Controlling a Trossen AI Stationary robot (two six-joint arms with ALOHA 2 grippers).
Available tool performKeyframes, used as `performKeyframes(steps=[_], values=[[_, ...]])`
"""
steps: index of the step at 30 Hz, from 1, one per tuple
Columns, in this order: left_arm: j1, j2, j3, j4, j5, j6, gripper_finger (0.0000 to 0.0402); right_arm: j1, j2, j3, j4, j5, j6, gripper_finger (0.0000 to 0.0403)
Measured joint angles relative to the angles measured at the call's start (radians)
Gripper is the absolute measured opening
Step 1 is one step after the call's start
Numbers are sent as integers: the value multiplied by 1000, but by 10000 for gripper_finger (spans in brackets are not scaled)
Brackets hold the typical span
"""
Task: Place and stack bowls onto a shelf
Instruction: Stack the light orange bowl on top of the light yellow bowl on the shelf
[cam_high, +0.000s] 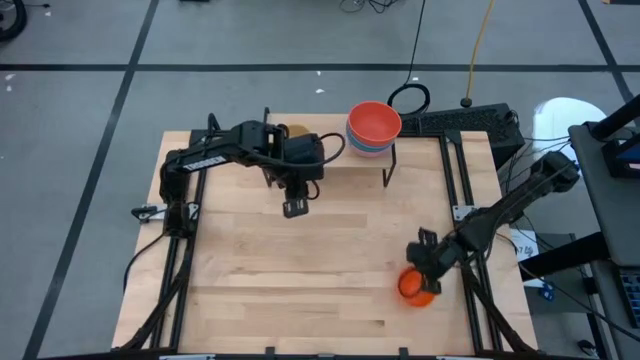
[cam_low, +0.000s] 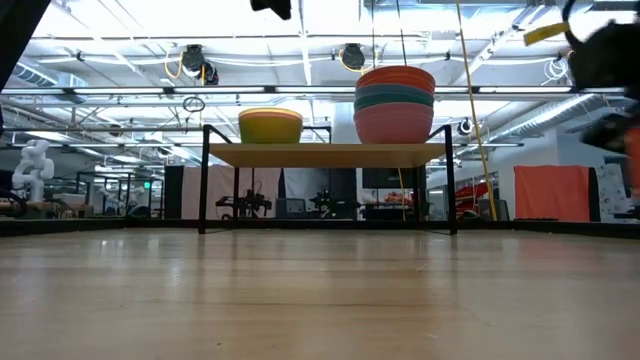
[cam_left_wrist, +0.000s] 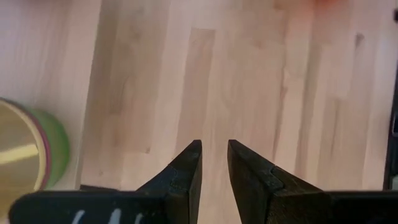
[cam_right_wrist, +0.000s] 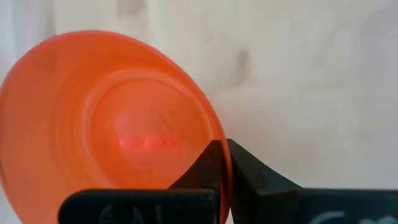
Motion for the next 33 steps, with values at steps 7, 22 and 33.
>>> performKeyframes(steps=[7,22,33], values=[[-13,-77,1,0,-33,106,81,-174,-98,63,-87,105,-194,1],[-5,-299,0,0,-143,89,81,-566,-87,507,-184,346,-806,0],[1,-362,0,0,-226,54,81,-796,103,819,-6,280,-1171,0]])
